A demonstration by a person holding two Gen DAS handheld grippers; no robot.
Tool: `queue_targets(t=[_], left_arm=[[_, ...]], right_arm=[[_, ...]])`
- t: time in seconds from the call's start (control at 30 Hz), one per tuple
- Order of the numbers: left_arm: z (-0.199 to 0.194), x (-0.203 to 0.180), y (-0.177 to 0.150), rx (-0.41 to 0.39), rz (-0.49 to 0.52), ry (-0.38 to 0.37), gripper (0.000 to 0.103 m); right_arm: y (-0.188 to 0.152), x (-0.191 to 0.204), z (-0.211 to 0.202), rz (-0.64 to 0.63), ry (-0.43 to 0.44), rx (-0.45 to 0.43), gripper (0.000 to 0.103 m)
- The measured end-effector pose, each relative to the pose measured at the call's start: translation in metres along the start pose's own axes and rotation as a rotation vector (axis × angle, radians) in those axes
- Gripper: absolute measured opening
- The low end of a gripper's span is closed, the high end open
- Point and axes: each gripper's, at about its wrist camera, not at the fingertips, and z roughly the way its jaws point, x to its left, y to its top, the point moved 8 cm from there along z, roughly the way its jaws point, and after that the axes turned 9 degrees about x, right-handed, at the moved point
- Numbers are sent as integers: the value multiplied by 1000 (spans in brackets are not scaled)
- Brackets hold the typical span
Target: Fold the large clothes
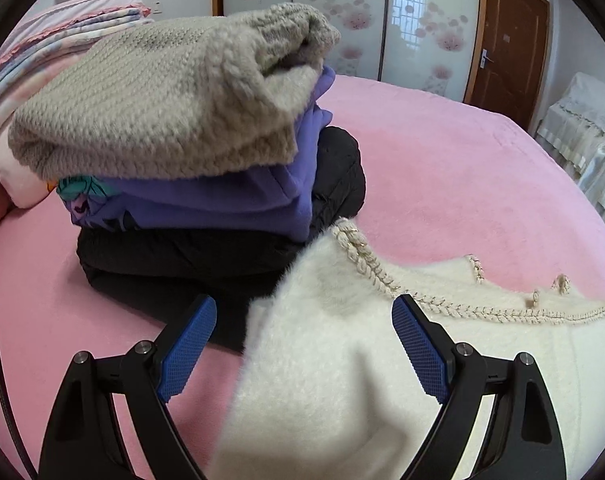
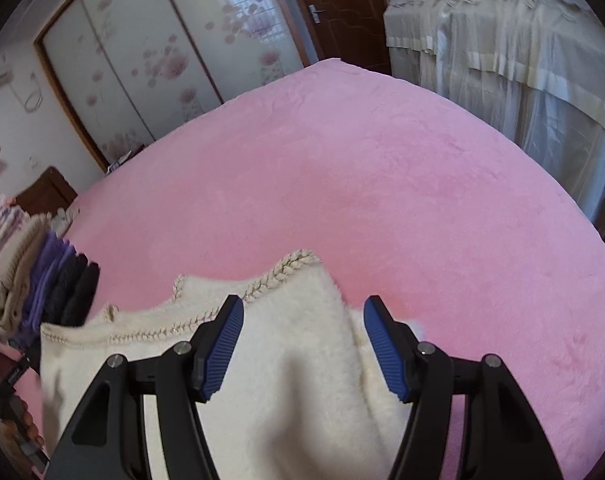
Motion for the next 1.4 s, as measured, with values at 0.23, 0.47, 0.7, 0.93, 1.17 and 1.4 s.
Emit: queue_targets(t=[0.23,0.47,0.7,0.93,1.17,1.4], left_arm=[[5,-61,-7,-46,190,14,71],[40,-97,5,-1,355,133,70],[70,-75,3,57,358,145,65],[73,-74,4,71,356,134,66],[-13,-99,-25,28,315,6,80],[-100,-104,-82,-78,192,-66,87]], right_arm=[[-19,60,24,-207,6,68,23],[-28,102,68,-348,-105,114,20],[-3,8,77,-142,-265,101,3],[-6,-10,62,-43,-181,112,0],[-33,72,2,-133,9,27,1],[-129,188,-48,-295,227,37,3]])
